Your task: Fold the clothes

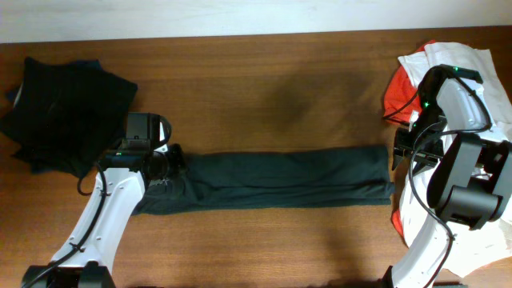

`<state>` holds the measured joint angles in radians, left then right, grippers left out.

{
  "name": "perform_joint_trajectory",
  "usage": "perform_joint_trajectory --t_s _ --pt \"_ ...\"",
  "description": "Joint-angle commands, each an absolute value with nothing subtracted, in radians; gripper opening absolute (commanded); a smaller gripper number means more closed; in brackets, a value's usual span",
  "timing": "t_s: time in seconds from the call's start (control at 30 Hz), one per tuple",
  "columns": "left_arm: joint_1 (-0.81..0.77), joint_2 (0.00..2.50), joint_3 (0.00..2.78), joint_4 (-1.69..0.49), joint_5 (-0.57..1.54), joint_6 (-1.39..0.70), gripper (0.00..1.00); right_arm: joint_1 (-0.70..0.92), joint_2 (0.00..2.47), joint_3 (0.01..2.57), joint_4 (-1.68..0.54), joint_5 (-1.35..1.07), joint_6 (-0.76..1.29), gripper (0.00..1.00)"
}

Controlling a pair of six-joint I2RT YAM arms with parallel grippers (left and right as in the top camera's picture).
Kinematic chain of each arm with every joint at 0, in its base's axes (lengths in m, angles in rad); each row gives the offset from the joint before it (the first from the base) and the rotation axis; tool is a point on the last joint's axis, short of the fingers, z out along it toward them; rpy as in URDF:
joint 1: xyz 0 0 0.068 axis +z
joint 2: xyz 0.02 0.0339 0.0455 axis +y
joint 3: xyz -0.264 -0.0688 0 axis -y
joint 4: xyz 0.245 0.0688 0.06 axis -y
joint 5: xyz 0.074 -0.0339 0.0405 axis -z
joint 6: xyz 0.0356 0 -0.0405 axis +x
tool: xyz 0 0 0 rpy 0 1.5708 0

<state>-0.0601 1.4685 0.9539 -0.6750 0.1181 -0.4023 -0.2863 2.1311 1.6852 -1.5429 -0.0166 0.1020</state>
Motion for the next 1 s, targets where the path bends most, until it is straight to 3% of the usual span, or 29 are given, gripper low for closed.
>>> perform_joint_trajectory --t_s 0.0,0.13,0.3,0.47,0.5,0.57,0.6,0.77,0.97 --pt "-0.065 1.470 0.985 -0.667 0.136 -0.365 0.30 -0.280 2.129 1.683 -1.547 -0.018 0.109 0.49" --pt "-0.064 1.471 0.994 -0.670 0.041 -0.366 0.30 -0.280 2.129 1.683 -1.547 -0.018 0.109 0.49" --pt "-0.063 1.476 0.994 -0.674 -0.096 -0.366 0.42 -0.280 2.129 1.683 -1.547 -0.018 0.109 0.49" --pt "-0.063 1.573 0.994 -0.658 -0.094 -0.366 0.41 -0.280 2.129 1.683 -1.548 -0.018 0.109 0.49" --pt "-0.063 1.579 0.994 -0.655 -0.094 -0.366 0.35 -0.280 2.129 1.683 -1.548 -0.018 0.109 0.49" --pt "-0.063 1.581 0.995 -0.638 -0.075 -0.365 0.03 -0.280 2.129 1.683 -1.548 -0.018 0.109 0.49" --pt "-0.063 1.579 1.006 -0.627 -0.027 -0.361 0.00 -0.280 2.129 1.683 -1.547 -0.018 0.109 0.49" --pt "-0.070 1.575 1.114 -0.582 0.353 -0.173 0.00 -0.280 2.129 1.683 -1.547 -0.018 0.109 0.49" --pt "-0.176 1.692 1.097 -0.826 0.295 -0.101 0.00 -0.280 2.129 1.683 -1.547 -0.018 0.109 0.49"
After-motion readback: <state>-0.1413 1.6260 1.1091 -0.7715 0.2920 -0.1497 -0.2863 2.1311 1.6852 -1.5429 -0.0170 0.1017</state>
